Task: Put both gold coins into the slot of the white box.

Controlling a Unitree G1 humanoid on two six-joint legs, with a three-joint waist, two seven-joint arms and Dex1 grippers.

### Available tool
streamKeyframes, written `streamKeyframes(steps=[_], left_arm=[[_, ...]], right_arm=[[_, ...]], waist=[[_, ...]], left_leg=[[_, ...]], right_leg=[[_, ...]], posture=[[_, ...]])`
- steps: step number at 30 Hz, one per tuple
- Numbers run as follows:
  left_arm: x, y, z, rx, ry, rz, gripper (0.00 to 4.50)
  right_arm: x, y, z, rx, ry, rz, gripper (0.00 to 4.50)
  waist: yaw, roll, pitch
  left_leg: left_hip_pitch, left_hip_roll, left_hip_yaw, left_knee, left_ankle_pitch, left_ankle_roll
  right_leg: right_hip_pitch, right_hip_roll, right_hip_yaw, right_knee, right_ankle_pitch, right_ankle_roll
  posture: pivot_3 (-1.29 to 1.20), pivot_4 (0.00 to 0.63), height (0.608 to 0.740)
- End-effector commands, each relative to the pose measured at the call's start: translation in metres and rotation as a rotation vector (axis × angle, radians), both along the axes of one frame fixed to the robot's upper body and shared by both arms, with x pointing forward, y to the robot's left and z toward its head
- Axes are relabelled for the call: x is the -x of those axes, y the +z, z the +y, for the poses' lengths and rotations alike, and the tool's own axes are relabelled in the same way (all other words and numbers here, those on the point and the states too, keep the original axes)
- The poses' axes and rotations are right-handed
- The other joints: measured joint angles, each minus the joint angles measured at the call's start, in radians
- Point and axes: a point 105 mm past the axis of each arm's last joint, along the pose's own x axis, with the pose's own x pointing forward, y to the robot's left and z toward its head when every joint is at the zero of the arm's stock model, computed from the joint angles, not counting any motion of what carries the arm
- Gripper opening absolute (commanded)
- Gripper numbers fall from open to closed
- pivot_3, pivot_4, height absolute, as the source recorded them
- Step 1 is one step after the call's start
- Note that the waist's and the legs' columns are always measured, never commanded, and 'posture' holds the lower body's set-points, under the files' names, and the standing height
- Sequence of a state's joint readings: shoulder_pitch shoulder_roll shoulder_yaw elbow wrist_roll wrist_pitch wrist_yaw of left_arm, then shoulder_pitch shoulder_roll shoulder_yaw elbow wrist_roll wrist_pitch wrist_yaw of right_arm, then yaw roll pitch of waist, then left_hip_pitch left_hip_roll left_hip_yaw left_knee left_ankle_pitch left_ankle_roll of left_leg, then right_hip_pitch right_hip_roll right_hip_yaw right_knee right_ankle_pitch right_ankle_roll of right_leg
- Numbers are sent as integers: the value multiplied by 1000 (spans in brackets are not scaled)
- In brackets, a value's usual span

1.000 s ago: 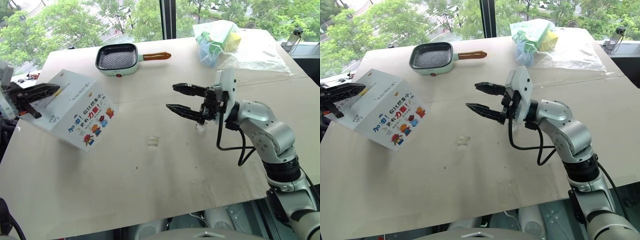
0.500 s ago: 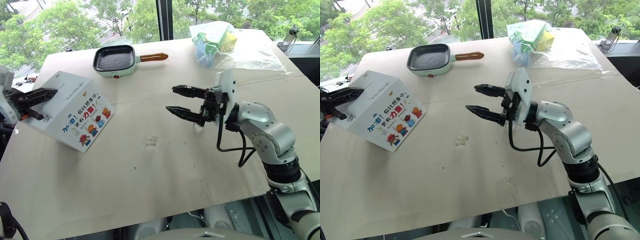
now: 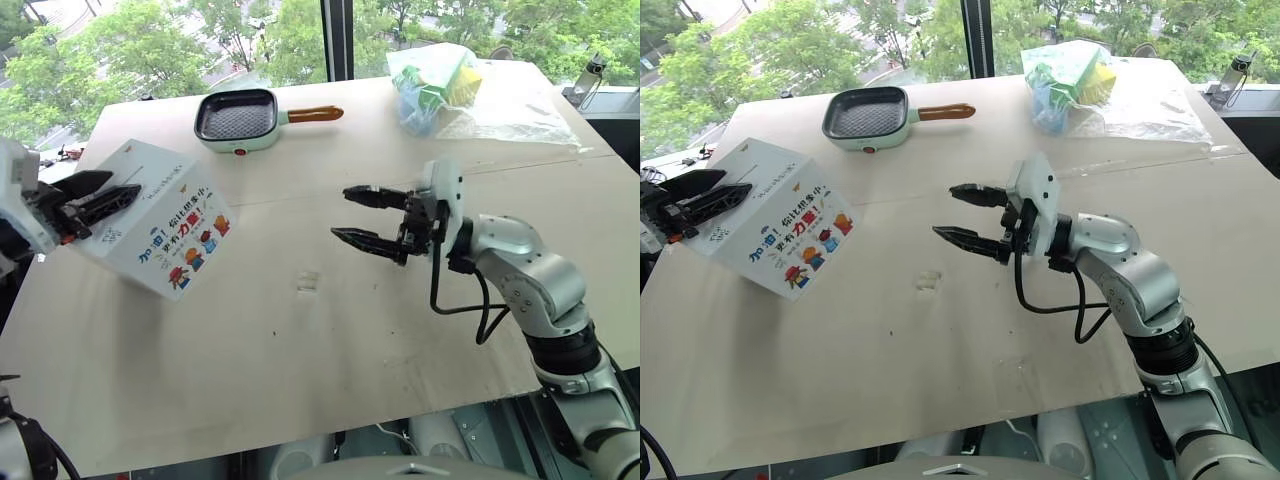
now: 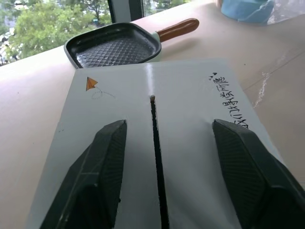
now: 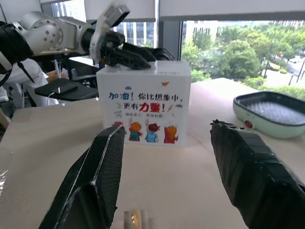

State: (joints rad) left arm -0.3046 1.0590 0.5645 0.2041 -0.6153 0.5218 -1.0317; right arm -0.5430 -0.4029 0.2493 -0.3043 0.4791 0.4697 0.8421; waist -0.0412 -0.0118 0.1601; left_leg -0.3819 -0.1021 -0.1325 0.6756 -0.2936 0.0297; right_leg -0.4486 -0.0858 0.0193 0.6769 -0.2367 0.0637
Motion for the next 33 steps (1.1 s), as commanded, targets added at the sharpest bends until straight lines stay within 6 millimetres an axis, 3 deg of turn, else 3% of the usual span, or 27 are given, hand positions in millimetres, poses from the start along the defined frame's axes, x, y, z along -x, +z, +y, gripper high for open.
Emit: streamKeyframes(steps=[1,4,6,10,20,23,28,33], left_arm=[[26,37,-46,5,-220,-88,2975],[52,17,-89,-62,-419,34,2975],[66,-5,-106,-122,-481,140,2975],[84,-49,-110,-285,-472,314,2975],[89,-71,-111,-364,-403,362,2975],[90,-76,-112,-371,-399,374,3045],[86,-73,-115,-338,-382,352,3045],[83,-76,-123,-191,-366,336,3045]], right_arm=[[-2,-21,11,43,40,6,3078],[-8,-46,24,100,72,12,3078],[-10,-59,33,133,96,2,3078],[-10,-69,48,152,134,-1,3078],[-20,-85,65,182,79,-1,3078],[-26,-88,65,196,42,-1,2390],[-30,-92,61,210,20,1,45],[-24,-76,63,107,54,65,45]], waist=[[-1,-2,0],[-9,-1,0],[-18,-1,1],[-21,-1,1],[0,-1,1],[-1,-1,1],[-1,-1,1],[-1,-1,1]], left_leg=[[0,0,0,0,0,0],[0,0,1,0,0,0],[1,0,1,0,0,0],[2,1,1,-1,0,0],[2,1,1,-1,1,-2],[2,1,0,-1,1,-2],[2,2,0,-1,1,-2],[3,2,0,-1,1,-3]], right_leg=[[0,0,0,0,0,0],[0,0,2,-1,0,0],[0,0,3,0,0,0],[0,2,3,0,0,-1],[1,3,2,0,2,-3],[1,3,2,0,2,-3],[1,4,2,0,2,-3],[1,4,2,-1,2,-4]], posture=[[0,150,721],[0,150,721],[0,150,721],[0,150,721],[0,150,721],[0,150,721],[0,150,721],[0,150,721]])
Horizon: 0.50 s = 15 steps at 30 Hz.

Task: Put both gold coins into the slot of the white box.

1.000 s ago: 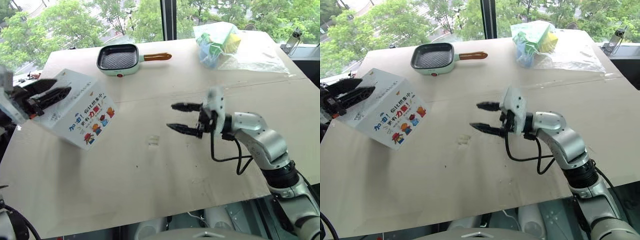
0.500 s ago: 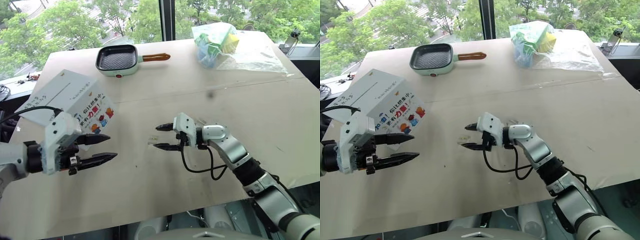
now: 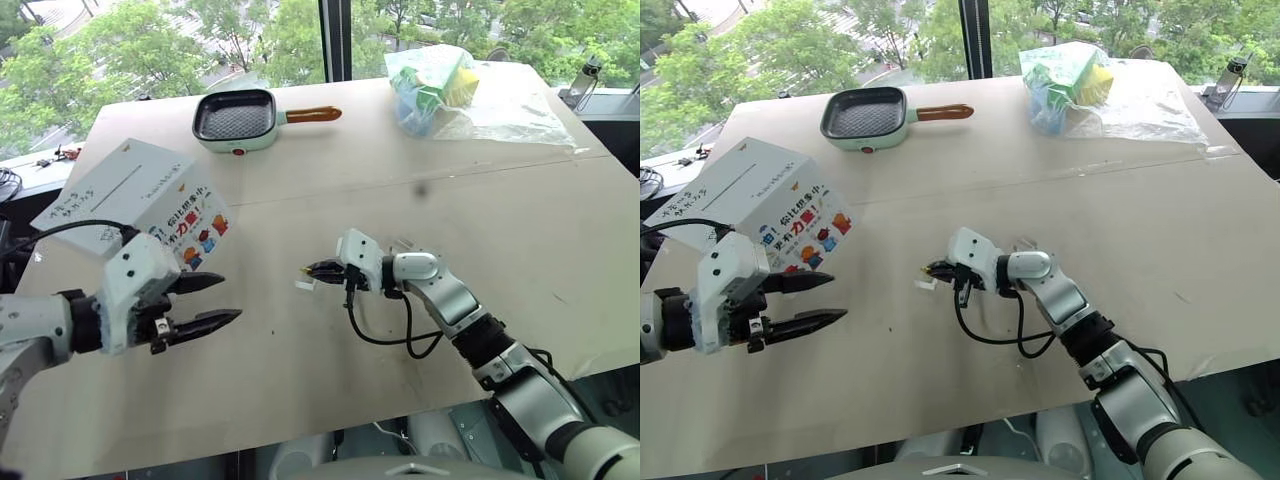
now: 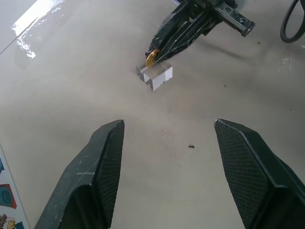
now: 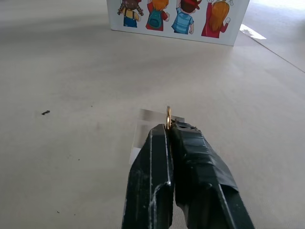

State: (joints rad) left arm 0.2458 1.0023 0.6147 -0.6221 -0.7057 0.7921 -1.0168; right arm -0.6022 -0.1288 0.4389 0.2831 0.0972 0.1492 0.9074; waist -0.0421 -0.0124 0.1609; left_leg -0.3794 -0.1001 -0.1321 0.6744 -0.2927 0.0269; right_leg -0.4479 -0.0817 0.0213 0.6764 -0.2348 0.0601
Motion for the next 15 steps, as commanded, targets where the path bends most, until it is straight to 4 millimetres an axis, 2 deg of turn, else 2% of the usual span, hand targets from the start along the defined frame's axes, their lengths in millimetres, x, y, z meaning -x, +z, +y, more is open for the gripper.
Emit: streamKeyframes(steps=[1,8,12,15], left_arm=[[-1,-1,-9,107,23,-9,3045],[-23,11,-22,484,136,-81,3045],[-27,26,-38,711,109,-108,3045],[-27,33,-51,807,75,-110,3045]], right_arm=[[5,27,4,-127,25,20,45],[15,62,2,-322,70,193,45],[31,84,2,-426,159,287,45],[41,99,1,-481,221,347,45]], waist=[[0,0,0],[4,-1,-1],[2,-1,-1],[1,-2,-1]], left_leg=[[0,0,0,0,0,0],[0,1,-2,1,0,-1],[0,0,-2,2,0,-1],[-1,1,-2,3,0,-1]], right_leg=[[0,0,0,0,0,0],[1,0,-1,0,0,0],[1,0,-1,0,0,0],[1,0,-1,0,0,0]], posture=[[0,150,721],[0,150,721],[0,150,721],[0,150,721]])
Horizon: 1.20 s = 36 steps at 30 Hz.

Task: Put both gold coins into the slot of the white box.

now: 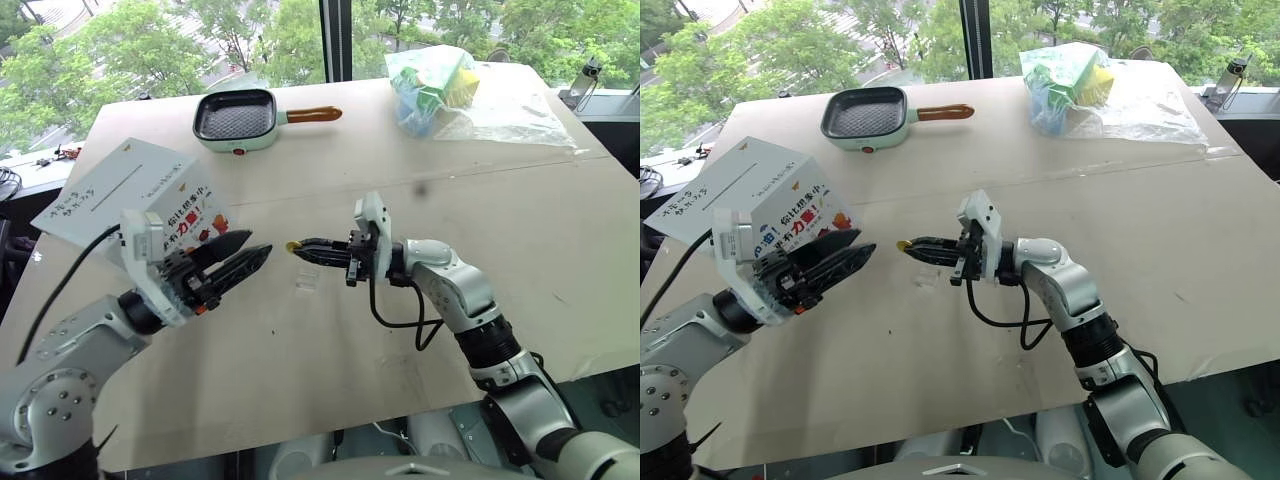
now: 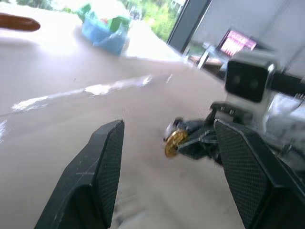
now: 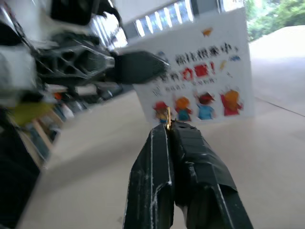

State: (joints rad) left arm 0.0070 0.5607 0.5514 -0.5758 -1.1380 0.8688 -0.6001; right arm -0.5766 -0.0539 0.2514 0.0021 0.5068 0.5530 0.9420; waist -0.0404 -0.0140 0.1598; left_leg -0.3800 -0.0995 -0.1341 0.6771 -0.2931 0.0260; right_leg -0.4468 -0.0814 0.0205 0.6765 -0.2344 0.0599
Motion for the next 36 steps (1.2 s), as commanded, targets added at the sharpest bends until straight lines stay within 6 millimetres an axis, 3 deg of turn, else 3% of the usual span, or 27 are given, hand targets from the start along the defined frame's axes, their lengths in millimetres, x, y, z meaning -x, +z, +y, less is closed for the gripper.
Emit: streamKeyframes(steps=[1,9,12,16,26,28,31,36], left_arm=[[5,15,-17,90,-53,-46,3045],[20,14,-44,203,-187,0,3045],[21,15,-44,227,-198,-3,2287],[18,22,-41,267,-182,-45,632],[17,24,-35,316,-177,-40,631],[18,23,-36,314,-195,-31,1695],[5,27,-26,312,-55,-82,2996],[17,33,-30,360,-132,-96,2996]], right_arm=[[18,30,0,-115,101,23,45],[38,50,-6,-199,253,142,45],[39,52,-7,-199,267,156,0],[38,52,-8,-200,270,168,0],[38,51,-10,-206,261,186,0],[38,51,-10,-207,258,186,0],[38,51,-10,-208,256,187,0],[37,51,-9,-208,251,188,0]], waist=[[-1,0,0],[0,0,0],[1,0,0],[1,0,0],[1,0,0],[1,0,0],[2,0,0],[1,0,0]], left_leg=[[0,0,0,0,0,0],[0,0,0,1,0,0],[0,0,0,1,0,0],[0,0,1,1,0,0],[0,0,1,1,0,0],[0,0,1,1,0,0],[0,0,1,1,0,0],[0,0,1,1,0,0]], right_leg=[[0,0,0,0,0,0],[0,0,2,1,0,0],[0,0,2,1,0,0],[0,0,2,1,0,0],[0,0,2,1,0,0],[0,0,2,1,0,0],[0,0,2,1,0,0],[0,0,2,0,0,0]], posture=[[0,150,721],[0,150,721],[0,150,721],[0,150,721],[0,150,721],[0,150,721],[0,150,721],[0,150,721]])
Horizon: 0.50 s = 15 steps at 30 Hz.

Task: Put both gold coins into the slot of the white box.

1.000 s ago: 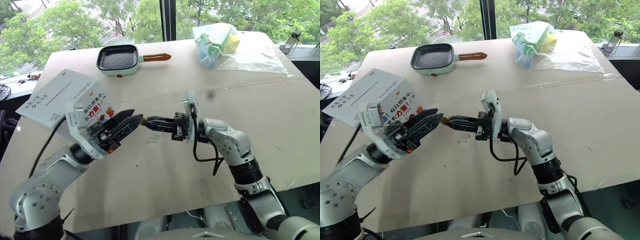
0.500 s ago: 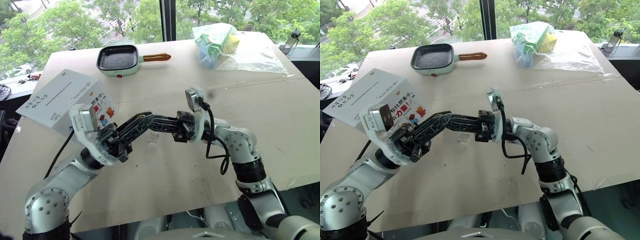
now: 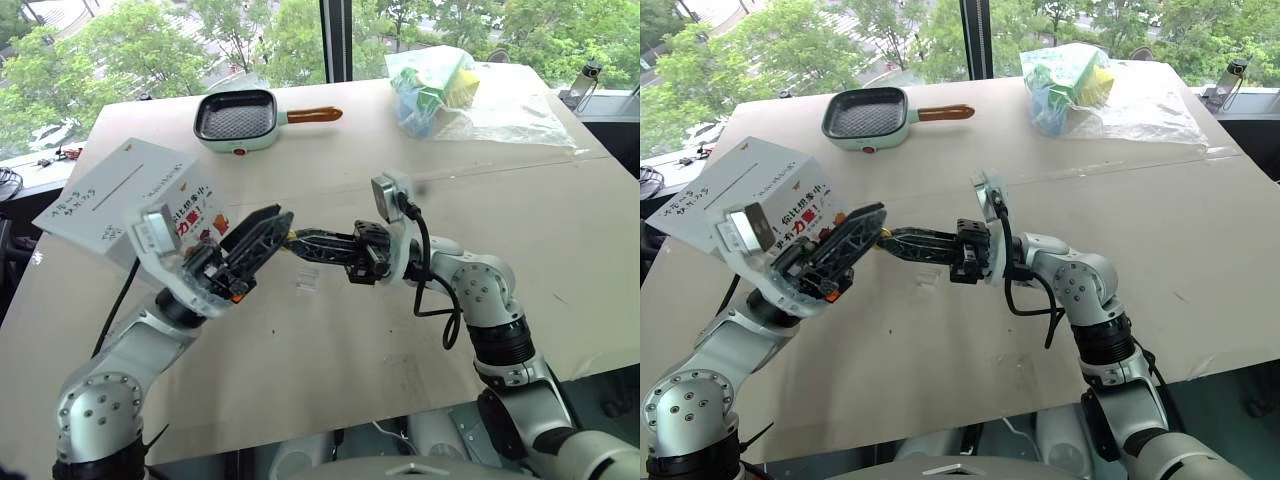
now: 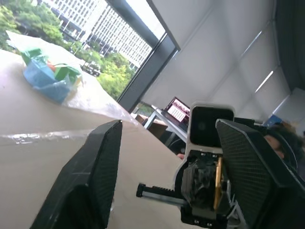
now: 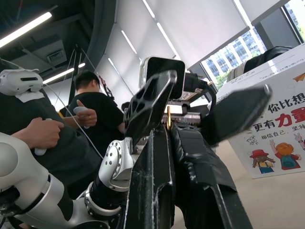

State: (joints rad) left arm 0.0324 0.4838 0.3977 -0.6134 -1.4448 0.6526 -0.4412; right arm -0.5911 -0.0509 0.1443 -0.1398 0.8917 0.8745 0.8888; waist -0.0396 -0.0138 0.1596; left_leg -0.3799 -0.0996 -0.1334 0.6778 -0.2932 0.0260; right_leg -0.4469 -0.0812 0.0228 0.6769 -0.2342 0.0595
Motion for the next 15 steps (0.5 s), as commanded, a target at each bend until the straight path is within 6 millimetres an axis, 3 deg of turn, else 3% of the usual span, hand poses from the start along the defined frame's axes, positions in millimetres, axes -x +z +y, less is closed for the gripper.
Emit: streamKeyframes(steps=[1,2,5,8,9,10,15], left_arm=[[8,10,0,14,-22,-45,2996],[8,10,-1,12,-23,-45,2996],[12,10,-4,19,-53,-45,2153],[15,8,-7,14,-88,-33,911],[17,6,-9,6,-101,-26,293],[18,5,-10,3,-112,-19,40],[22,-1,-14,-6,-155,19,40]], right_arm=[[6,10,0,-36,17,-35,0],[6,10,0,-36,17,-35,0],[6,10,1,-35,15,-34,0],[6,10,1,-35,15,-34,0],[6,10,1,-36,16,-34,0],[6,11,1,-37,16,-35,0],[6,11,1,-41,15,-34,0]], waist=[[1,0,0],[1,0,0],[1,0,0],[1,0,0],[1,0,0],[1,0,0],[1,0,0]], left_leg=[[0,0,0,0,0,0],[0,0,0,0,0,0],[0,0,0,0,0,0],[0,0,0,0,0,0],[0,0,0,0,0,0],[0,0,0,0,0,0],[0,0,0,0,0,0]], right_leg=[[0,0,0,0,0,0],[0,0,0,0,0,0],[0,0,0,0,0,0],[0,0,0,0,0,0],[0,0,0,0,0,0],[0,0,0,0,0,0],[0,0,0,0,0,0]], posture=[[0,150,721],[0,150,721],[0,150,721],[0,150,721],[0,150,721],[0,150,721],[0,150,721]])
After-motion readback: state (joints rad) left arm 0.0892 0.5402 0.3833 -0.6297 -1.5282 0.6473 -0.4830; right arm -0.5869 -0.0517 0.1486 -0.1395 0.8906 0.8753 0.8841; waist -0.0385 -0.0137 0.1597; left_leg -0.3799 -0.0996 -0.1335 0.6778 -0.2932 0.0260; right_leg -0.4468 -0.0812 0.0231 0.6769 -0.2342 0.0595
